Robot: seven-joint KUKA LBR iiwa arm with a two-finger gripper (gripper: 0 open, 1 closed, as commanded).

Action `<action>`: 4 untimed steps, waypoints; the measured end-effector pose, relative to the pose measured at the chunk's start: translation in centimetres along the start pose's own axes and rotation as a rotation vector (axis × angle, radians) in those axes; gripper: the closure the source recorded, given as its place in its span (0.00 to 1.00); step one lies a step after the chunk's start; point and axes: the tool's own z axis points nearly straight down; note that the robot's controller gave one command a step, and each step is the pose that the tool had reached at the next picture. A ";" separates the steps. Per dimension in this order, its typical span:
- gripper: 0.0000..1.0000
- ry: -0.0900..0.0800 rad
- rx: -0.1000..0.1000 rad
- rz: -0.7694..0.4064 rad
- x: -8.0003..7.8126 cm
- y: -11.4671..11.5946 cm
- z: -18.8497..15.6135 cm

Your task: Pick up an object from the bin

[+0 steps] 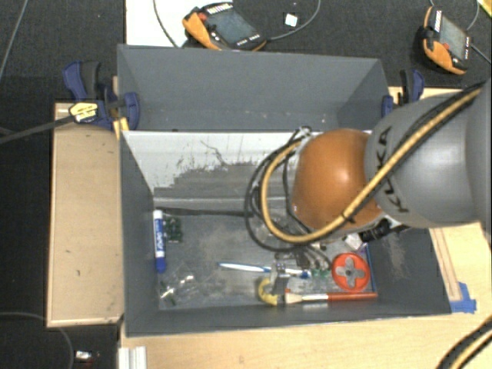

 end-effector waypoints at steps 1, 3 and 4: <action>0.00 -0.008 -0.001 0.008 -0.2 0.0 -0.4; 0.00 -0.023 -0.002 -0.015 -2.7 -3.2 7.0; 0.00 -0.006 -0.005 0.063 -0.6 -0.3 7.0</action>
Offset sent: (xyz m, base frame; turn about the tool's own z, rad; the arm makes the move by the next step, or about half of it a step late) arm 0.0050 0.0295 -0.0705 -0.0037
